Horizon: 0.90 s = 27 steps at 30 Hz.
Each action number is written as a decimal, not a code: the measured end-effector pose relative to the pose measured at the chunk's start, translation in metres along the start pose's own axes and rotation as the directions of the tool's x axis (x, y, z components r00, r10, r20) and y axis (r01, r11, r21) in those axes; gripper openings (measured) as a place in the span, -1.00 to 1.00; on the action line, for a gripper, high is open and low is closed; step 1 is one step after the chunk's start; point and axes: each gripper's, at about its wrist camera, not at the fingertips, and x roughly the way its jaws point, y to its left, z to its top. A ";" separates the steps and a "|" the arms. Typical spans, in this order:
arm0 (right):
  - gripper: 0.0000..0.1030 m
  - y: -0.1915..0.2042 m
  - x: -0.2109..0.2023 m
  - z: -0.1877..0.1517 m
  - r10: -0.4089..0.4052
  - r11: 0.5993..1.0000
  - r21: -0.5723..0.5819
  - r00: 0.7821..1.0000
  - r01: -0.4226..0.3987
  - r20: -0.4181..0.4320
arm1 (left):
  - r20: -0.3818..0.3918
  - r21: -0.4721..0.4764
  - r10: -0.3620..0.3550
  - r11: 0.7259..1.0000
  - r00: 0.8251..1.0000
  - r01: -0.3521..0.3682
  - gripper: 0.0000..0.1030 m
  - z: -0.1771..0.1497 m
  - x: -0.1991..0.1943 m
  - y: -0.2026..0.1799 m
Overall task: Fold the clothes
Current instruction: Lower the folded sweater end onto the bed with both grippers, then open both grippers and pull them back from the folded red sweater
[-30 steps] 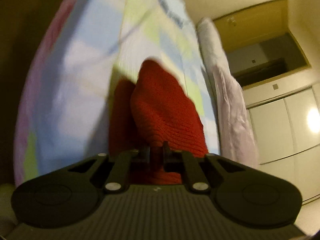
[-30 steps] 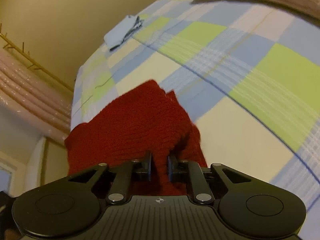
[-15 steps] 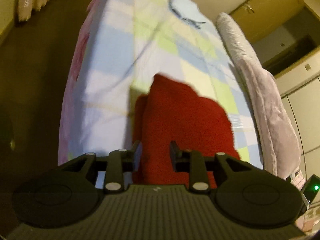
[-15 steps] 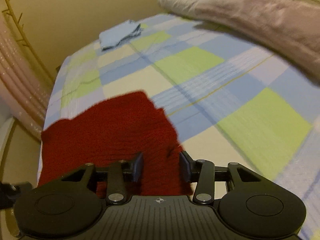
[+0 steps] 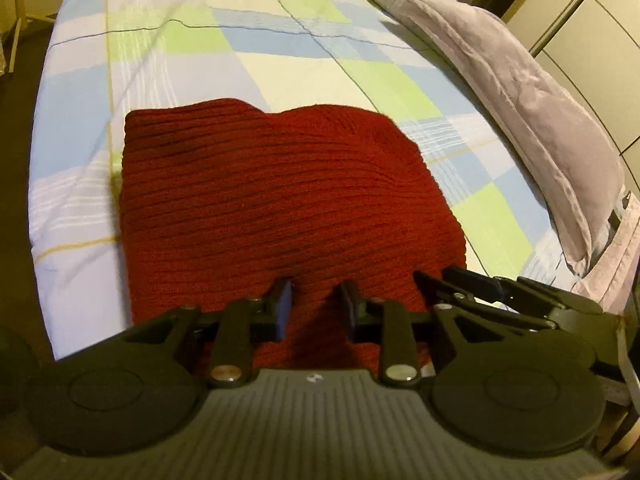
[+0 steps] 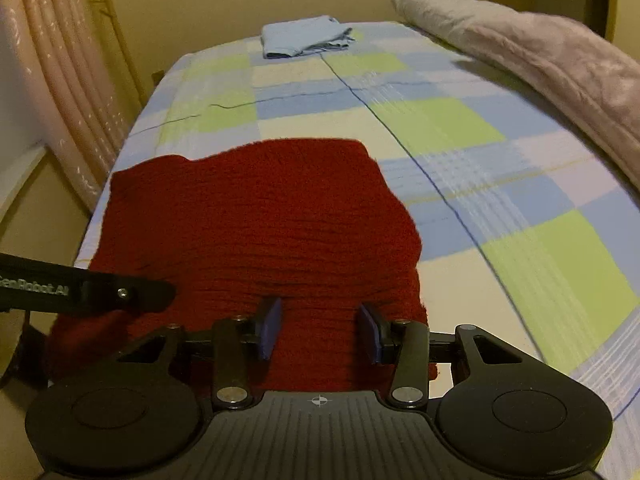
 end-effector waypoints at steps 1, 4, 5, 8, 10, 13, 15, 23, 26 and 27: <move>-0.17 -0.002 0.003 0.000 0.002 1.000 0.005 1.000 -0.002 -0.007 | -0.001 0.000 0.006 1.000 1.000 -0.006 -0.51 -0.001 0.000 -0.001; -0.17 -0.001 0.005 0.002 -0.004 1.000 -0.001 1.000 0.004 -0.031 | -0.027 -0.019 0.029 0.999 0.999 -0.030 -0.52 0.006 -0.001 -0.005; -0.16 -0.001 0.004 0.003 -0.005 1.000 0.002 0.999 0.006 -0.039 | -0.039 -0.028 0.038 0.999 0.998 -0.039 -0.52 0.009 -0.002 -0.007; -0.15 -0.004 -0.008 0.014 0.016 0.999 0.045 0.998 -0.013 -0.063 | -0.076 -0.048 0.079 0.995 0.994 -0.083 -0.53 0.021 -0.013 -0.014; -0.15 -0.003 -0.030 0.020 0.029 0.996 0.085 0.996 -0.022 -0.083 | -0.085 -0.031 0.141 0.989 0.986 -0.144 -0.60 0.023 -0.038 -0.025; -0.15 0.004 -0.072 0.018 0.045 0.991 0.128 0.990 -0.028 -0.131 | -0.106 -0.020 0.213 0.976 0.971 -0.216 -0.54 0.020 -0.076 -0.039; -0.15 0.012 -0.096 0.012 0.035 0.989 0.147 0.983 -0.009 -0.181 | -0.129 -0.027 0.238 0.969 0.963 -0.244 -0.53 0.012 -0.102 -0.045; 0.09 0.051 -0.196 0.004 0.019 0.984 0.178 0.978 0.018 -0.208 | -0.093 0.064 0.299 0.954 0.950 -0.294 -0.35 -0.010 -0.205 -0.084; 0.43 0.062 -0.226 0.009 0.015 0.987 0.161 0.987 0.011 -0.159 | -0.054 0.085 0.301 0.951 0.952 -0.296 -0.32 -0.014 -0.232 -0.095; 0.43 0.065 -0.233 0.010 0.013 0.987 0.159 0.989 0.011 -0.150 | -0.041 0.092 0.302 0.950 0.952 -0.297 -0.31 -0.015 -0.241 -0.098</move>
